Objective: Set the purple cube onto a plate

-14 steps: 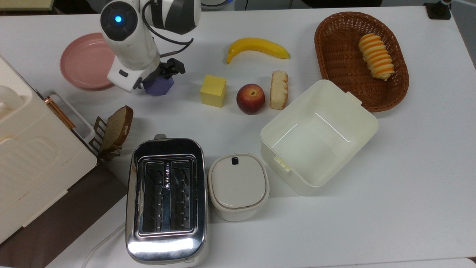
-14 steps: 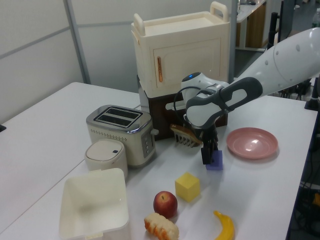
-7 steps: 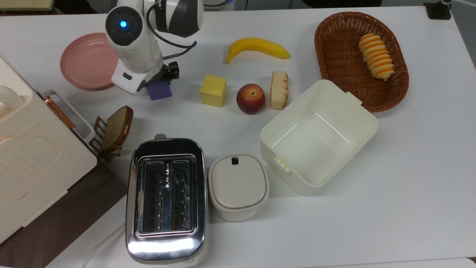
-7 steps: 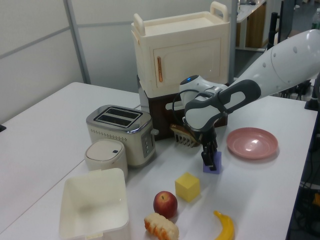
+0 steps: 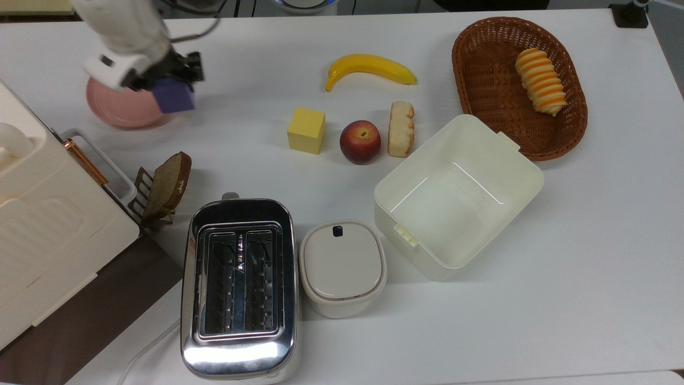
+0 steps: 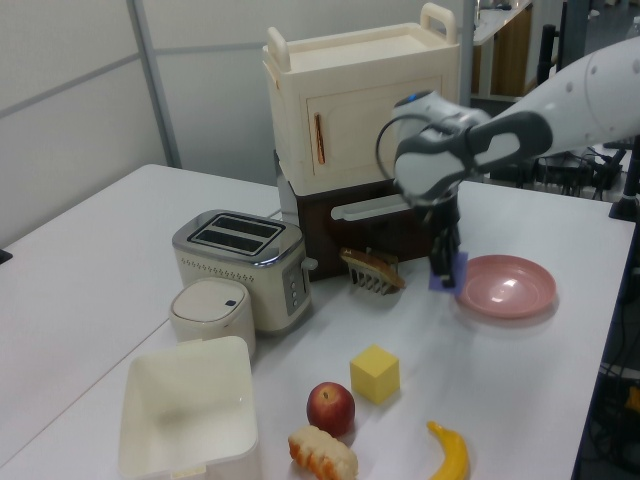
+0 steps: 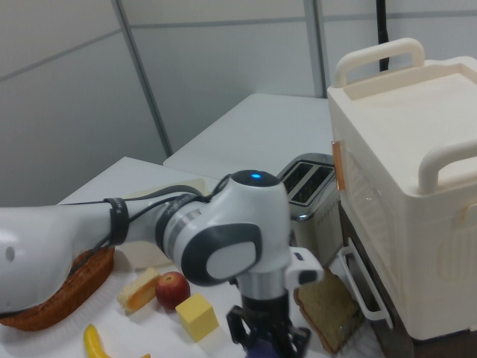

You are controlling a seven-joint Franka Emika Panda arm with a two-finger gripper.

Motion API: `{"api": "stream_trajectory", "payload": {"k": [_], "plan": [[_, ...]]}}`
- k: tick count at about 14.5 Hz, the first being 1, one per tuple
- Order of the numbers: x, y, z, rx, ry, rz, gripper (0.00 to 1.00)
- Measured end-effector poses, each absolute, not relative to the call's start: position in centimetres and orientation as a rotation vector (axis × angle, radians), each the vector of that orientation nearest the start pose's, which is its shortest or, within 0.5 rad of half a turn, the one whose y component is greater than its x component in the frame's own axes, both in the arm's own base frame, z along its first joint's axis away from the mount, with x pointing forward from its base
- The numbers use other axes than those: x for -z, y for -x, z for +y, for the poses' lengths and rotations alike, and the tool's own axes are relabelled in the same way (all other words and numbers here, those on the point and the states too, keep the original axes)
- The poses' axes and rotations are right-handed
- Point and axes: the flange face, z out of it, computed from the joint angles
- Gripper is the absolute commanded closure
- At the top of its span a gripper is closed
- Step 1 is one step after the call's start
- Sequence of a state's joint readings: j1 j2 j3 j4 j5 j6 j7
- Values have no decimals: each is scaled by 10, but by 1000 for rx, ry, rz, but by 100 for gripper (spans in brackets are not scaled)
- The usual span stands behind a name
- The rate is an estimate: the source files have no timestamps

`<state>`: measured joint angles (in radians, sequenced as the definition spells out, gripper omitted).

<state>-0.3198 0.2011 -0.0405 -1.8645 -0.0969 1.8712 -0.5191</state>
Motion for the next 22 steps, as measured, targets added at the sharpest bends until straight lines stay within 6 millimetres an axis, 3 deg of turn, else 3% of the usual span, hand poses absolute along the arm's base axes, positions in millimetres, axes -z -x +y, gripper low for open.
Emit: {"api": "stream_trajectory", "payload": {"k": [2, 4, 7, 11, 14, 20, 22], "plan": [[-396, -530, -255, -337, 3102, -287, 25], [-393, -511, -292, -341, 3086, -277, 5], [-395, -497, -318, -333, 3082, -250, 0], [-402, -501, -316, -318, 3088, -256, 0], [-437, -509, -285, -304, 3067, -223, 0], [-545, -534, -136, -342, 3090, -141, 0], [-559, -540, -105, -310, 3089, -147, 0]]}}
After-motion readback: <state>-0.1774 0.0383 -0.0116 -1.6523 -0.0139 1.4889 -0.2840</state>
